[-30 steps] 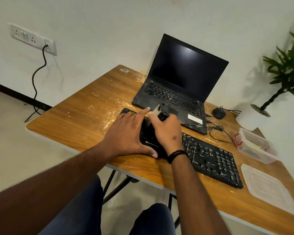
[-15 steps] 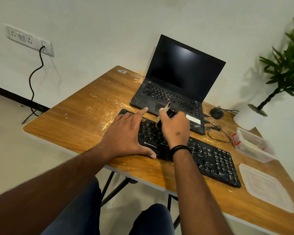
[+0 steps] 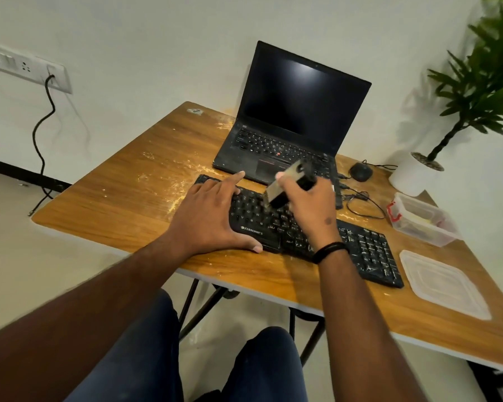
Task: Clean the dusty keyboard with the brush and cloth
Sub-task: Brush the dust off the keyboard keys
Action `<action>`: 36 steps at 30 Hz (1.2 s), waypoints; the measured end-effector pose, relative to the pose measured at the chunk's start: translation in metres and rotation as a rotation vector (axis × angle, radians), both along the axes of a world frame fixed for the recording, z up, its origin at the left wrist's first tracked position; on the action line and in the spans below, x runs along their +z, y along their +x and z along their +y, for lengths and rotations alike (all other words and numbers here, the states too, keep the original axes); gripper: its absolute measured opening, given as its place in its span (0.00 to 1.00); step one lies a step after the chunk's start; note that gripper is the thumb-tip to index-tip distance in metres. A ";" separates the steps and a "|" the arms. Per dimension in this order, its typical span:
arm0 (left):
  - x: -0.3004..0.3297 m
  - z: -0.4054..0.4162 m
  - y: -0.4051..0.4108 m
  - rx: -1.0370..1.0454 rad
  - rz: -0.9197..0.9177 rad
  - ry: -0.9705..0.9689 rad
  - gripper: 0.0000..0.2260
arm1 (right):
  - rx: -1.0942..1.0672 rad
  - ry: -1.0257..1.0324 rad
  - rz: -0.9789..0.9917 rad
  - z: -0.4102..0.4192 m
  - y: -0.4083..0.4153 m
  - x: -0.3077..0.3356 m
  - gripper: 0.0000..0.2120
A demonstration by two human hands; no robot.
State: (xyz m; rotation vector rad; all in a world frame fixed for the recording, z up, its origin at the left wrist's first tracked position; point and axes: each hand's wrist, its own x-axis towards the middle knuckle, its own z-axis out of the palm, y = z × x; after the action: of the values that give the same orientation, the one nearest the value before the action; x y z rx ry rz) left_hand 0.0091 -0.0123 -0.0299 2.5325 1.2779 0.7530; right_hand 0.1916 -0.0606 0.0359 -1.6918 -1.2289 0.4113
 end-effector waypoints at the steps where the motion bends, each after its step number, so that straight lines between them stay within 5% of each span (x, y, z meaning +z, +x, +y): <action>1: 0.000 0.000 0.000 -0.001 0.002 0.001 0.62 | -0.049 0.035 0.030 -0.001 0.009 0.002 0.11; 9: -0.005 -0.014 0.030 0.006 0.061 0.146 0.48 | -0.186 0.132 0.118 -0.012 0.033 -0.004 0.07; 23: -0.002 -0.014 0.033 0.007 0.148 0.126 0.53 | -0.169 0.056 -0.143 0.018 0.026 -0.011 0.09; 27: -0.002 -0.013 0.033 0.011 0.164 0.123 0.53 | 0.054 -0.184 -0.087 0.019 0.028 -0.004 0.09; 30: -0.002 -0.012 0.033 0.009 0.161 0.126 0.53 | -0.041 -0.061 -0.134 0.019 0.026 -0.003 0.09; 34: -0.002 -0.013 0.033 0.010 0.165 0.123 0.54 | 0.111 -0.237 -0.064 0.016 0.024 -0.002 0.08; 36: -0.002 -0.012 0.033 0.014 0.169 0.125 0.54 | 0.069 -0.163 -0.077 0.016 0.023 0.000 0.09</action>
State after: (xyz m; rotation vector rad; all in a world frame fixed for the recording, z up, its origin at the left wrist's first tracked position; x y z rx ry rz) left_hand 0.0424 -0.0247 -0.0318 2.7410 1.3407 0.6533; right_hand 0.2147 -0.0447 0.0364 -1.8211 -1.3439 0.5037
